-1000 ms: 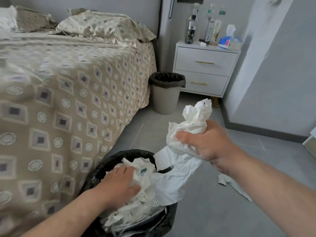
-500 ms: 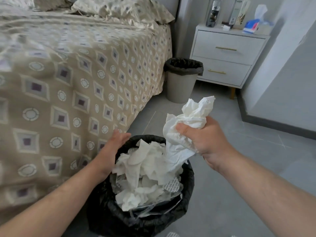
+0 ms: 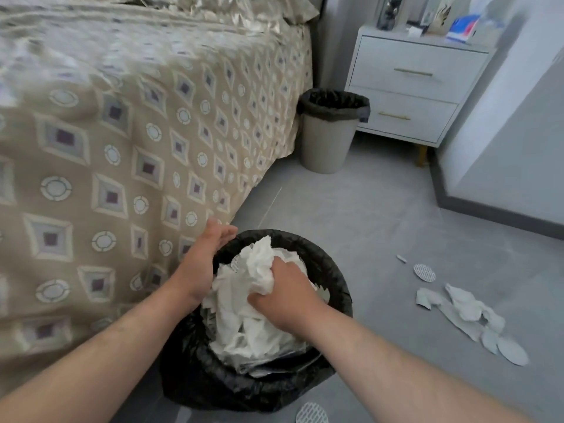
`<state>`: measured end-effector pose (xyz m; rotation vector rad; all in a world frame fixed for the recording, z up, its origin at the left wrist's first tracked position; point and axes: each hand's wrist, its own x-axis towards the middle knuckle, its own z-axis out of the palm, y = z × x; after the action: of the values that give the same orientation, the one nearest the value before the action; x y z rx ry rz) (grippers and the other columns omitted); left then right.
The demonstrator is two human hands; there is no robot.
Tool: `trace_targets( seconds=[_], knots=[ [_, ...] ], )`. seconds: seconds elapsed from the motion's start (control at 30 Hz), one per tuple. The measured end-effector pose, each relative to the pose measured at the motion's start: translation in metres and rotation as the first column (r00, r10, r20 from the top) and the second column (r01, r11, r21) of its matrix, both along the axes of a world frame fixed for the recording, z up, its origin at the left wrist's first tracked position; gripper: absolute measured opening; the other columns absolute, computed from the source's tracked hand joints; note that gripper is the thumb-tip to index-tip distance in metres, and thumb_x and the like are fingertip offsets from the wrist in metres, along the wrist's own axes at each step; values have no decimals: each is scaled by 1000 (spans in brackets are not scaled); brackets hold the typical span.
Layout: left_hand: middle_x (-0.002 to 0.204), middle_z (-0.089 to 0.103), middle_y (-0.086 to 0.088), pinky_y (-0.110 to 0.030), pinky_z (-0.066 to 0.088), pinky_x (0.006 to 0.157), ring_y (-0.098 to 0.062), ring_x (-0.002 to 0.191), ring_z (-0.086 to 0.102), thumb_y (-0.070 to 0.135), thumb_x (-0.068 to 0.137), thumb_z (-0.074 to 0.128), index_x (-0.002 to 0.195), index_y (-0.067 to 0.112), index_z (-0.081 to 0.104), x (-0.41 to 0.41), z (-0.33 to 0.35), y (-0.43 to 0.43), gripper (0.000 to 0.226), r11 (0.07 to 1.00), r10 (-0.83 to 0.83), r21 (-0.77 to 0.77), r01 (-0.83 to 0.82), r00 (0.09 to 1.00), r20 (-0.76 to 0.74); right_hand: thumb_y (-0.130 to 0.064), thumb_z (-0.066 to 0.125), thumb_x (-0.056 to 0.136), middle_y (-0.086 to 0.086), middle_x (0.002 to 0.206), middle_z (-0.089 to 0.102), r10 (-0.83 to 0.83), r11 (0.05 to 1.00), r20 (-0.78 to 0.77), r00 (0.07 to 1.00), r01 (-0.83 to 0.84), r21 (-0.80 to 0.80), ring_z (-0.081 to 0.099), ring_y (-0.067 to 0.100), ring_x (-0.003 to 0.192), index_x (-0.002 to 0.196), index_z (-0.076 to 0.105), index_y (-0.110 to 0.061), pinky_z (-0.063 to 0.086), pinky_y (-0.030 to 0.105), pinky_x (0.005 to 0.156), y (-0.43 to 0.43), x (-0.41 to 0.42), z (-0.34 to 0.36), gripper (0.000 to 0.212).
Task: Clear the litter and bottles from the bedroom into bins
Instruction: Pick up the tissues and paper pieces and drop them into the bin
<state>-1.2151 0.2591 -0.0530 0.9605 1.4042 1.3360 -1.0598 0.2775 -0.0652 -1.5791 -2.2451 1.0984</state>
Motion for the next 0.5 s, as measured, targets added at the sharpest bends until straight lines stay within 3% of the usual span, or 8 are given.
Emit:
trace_targets(
  seconds=[0.13, 0.2, 0.27, 0.37, 0.5],
  knots=[
    [116, 58, 4, -11, 37, 79, 5, 105, 51, 53, 96, 8, 111, 21, 55, 0, 1, 0, 59, 1000, 15, 4, -15, 1000, -12, -38, 66, 78, 5, 122, 53, 19, 997, 52, 998, -14, -77, 51, 24, 112, 124, 45, -21, 44, 31, 85, 2, 1, -17, 54],
    [114, 59, 5, -9, 36, 78, 5, 103, 52, 53, 94, 8, 110, 20, 56, -1, 1, 0, 60, 1000, 11, 14, -11, 1000, -17, -41, 68, 74, 6, 127, 50, 27, 992, 77, 997, -17, -128, 48, 25, 118, 129, 42, -22, 46, 36, 94, 4, 1, -22, 64],
    [115, 60, 5, -11, 36, 81, 3, 106, 53, 62, 90, 11, 107, 22, 57, -1, 2, -1, 63, 1000, 0, 22, 0, 1000, -15, -48, 72, 66, 4, 135, 43, 30, 986, 59, 998, -19, -164, 42, 25, 126, 140, 31, -25, 44, 41, 100, 6, 2, -18, 88],
    [115, 61, 6, -13, 37, 81, 2, 107, 54, 71, 87, 15, 105, 25, 59, -2, 4, -3, 66, 1000, -17, 22, 18, 1000, -18, -65, 71, 54, -3, 153, 22, 60, 996, 38, 997, -57, -73, 20, 22, 143, 150, 5, -35, 33, 44, 111, 8, 8, 4, 120],
    [109, 63, 7, -13, 39, 78, 2, 101, 57, 58, 90, 11, 102, 24, 58, 1, 10, -2, 60, 1000, -27, -6, 27, 1000, -9, -78, 61, 57, -13, 160, 2, 115, 992, 116, 987, -119, 30, 5, 14, 148, 150, -6, -40, 21, 43, 118, 9, 33, 36, 120]
  ],
)
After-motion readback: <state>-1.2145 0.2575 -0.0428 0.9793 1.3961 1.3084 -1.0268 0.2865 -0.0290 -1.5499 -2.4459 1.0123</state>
